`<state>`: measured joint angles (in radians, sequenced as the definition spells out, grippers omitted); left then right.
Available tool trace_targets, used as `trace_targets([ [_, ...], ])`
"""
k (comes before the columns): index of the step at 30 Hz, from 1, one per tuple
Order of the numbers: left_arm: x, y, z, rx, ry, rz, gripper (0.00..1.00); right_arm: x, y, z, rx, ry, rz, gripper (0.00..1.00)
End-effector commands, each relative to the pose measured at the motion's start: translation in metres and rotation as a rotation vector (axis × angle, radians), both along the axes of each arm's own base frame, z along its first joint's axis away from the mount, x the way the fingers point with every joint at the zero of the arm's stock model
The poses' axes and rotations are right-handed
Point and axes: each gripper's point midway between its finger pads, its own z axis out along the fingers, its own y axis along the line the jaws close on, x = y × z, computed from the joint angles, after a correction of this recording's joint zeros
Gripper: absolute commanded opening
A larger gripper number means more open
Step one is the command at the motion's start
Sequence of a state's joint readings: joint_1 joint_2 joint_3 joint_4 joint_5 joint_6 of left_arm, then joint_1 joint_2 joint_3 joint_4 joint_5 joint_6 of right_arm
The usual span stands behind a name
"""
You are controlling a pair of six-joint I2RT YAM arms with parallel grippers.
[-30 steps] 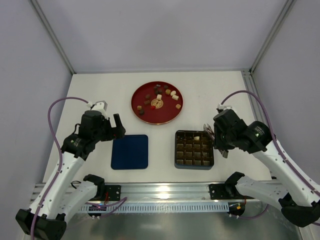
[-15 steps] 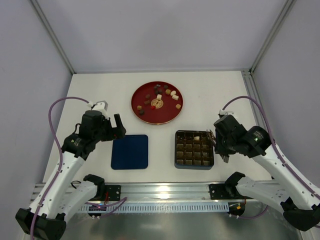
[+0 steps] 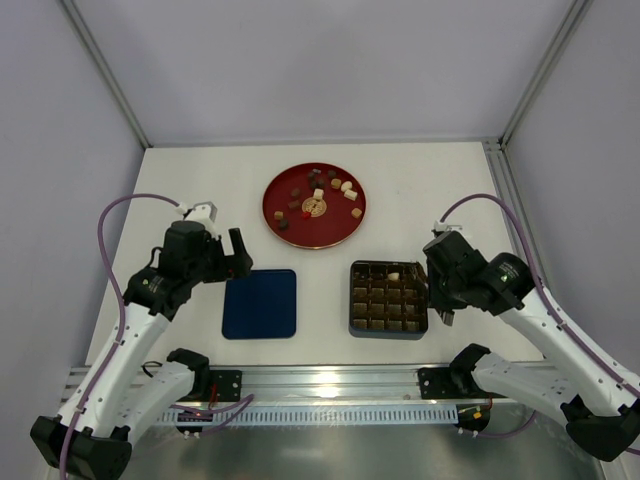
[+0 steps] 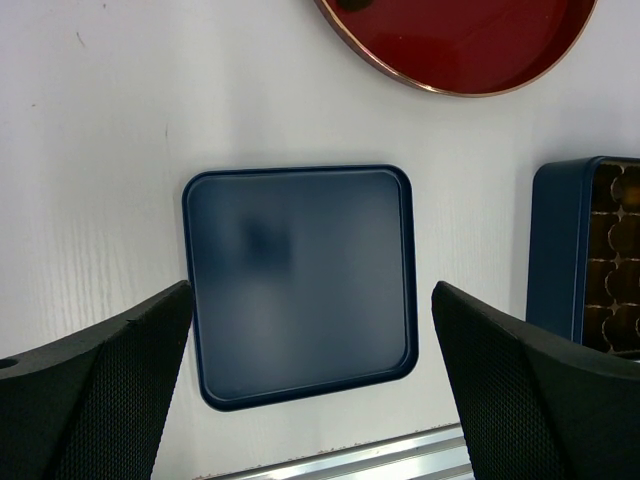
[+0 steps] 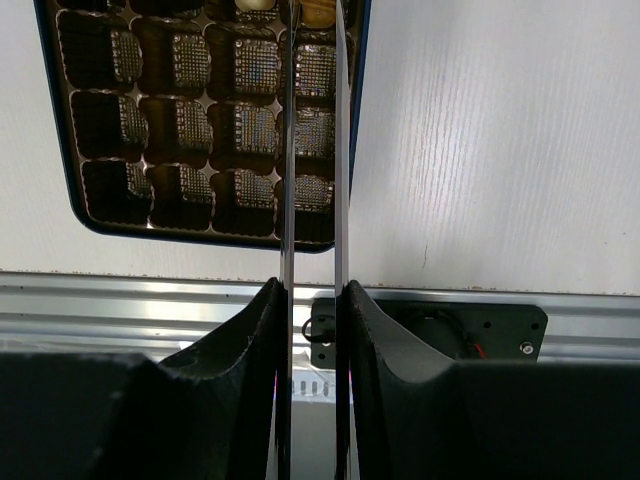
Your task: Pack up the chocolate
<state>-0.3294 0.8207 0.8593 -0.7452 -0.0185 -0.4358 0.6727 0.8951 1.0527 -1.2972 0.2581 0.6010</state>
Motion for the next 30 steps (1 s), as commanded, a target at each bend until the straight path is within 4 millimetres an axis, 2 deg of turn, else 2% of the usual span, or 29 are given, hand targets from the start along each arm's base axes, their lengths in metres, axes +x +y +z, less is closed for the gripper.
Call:
trace_targets([
  [1, 0.002, -0.002, 0.004, 0.004, -0.027, -0.015, 1.00, 0.008, 0.007, 0.005, 0.037, -0.039, -0.010, 0.30],
  [7, 0.003, -0.002, 0.003, 0.008, -0.025, -0.015, 1.00, 0.010, 0.008, 0.005, 0.031, -0.037, -0.006, 0.35],
  [17, 0.002, -0.002, 0.002, 0.008, -0.020, -0.016, 1.00, 0.009, 0.006, 0.007, 0.029, -0.042, -0.003, 0.36],
  [20, 0.002, -0.002, 0.002, 0.008, -0.020, -0.016, 1.00, 0.009, 0.005, 0.007, 0.025, -0.042, -0.003, 0.40],
  [26, 0.002, -0.002, 0.003, 0.008, -0.021, -0.015, 1.00, 0.009, 0.006, 0.008, 0.027, -0.043, -0.002, 0.40],
  [30, 0.002, -0.002, 0.002, 0.008, -0.020, -0.016, 1.00, 0.014, 0.010, 0.022, 0.045, -0.068, 0.005, 0.40],
])
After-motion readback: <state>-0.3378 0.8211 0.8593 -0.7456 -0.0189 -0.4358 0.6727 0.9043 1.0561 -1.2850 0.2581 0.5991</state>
